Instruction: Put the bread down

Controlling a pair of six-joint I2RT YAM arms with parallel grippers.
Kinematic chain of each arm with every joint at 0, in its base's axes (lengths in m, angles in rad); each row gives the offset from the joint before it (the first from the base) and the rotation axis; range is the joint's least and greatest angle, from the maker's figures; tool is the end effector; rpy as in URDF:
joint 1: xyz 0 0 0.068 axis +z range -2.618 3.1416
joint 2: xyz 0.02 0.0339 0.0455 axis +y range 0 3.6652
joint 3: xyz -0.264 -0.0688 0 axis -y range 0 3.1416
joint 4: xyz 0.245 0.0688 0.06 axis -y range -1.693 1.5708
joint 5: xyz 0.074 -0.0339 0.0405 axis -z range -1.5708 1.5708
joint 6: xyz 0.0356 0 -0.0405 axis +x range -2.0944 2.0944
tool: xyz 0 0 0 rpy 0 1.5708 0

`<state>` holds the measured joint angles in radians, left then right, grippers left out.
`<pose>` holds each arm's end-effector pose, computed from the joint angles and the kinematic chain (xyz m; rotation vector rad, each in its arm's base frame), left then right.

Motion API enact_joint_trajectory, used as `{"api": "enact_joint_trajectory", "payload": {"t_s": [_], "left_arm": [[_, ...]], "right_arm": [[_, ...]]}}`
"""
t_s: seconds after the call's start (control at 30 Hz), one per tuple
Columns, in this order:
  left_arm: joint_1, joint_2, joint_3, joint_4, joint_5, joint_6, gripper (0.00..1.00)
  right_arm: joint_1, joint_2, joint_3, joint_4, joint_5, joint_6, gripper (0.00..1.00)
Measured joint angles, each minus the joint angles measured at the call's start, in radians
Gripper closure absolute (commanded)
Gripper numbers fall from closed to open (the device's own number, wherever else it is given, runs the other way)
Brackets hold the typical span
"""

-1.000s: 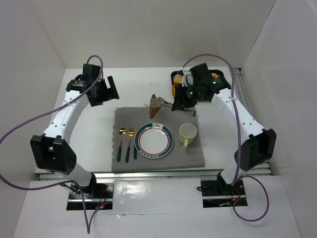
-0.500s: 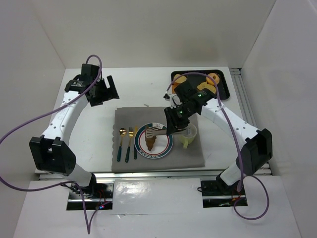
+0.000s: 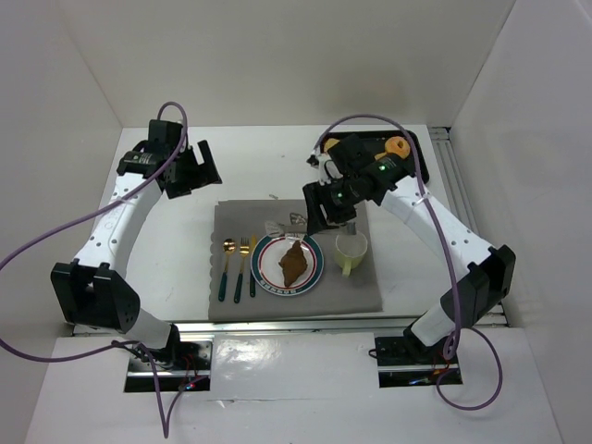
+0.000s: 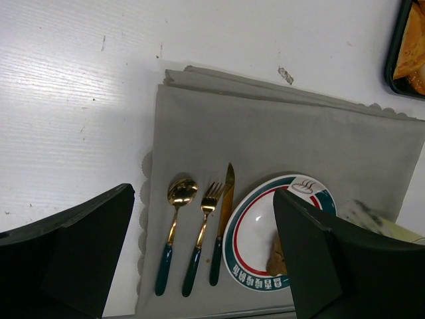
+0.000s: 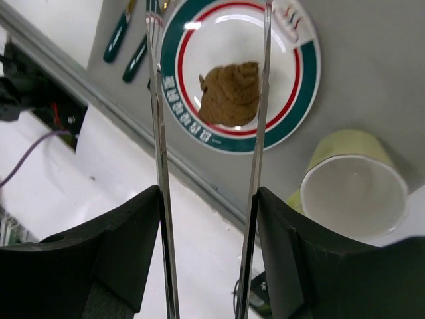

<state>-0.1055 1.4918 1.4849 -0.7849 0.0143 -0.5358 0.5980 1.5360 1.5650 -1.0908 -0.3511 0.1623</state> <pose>0.3197 -0.0344 0.3570 -0.5027 2.3332 -0.3250 0.2463 0.1826 0.3506 -0.7081 2.6202 0.7083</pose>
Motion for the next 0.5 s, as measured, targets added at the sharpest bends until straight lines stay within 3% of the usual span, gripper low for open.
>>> {"api": "enact_joint_trajectory", "payload": {"t_s": [0.23, 0.5], "left_arm": [[0.0, 0.0, -0.004, 0.0, 0.008, 0.0, 0.01], [0.0, -0.006, -0.014, 0.001, 0.012, 0.003, 0.01]], "right_arm": [[-0.042, 0.001, 0.101, 0.012, 0.094, 0.03, 0.37], [-0.257, 0.075, 0.224, 0.134, 0.216, 0.174, 0.4]]}}
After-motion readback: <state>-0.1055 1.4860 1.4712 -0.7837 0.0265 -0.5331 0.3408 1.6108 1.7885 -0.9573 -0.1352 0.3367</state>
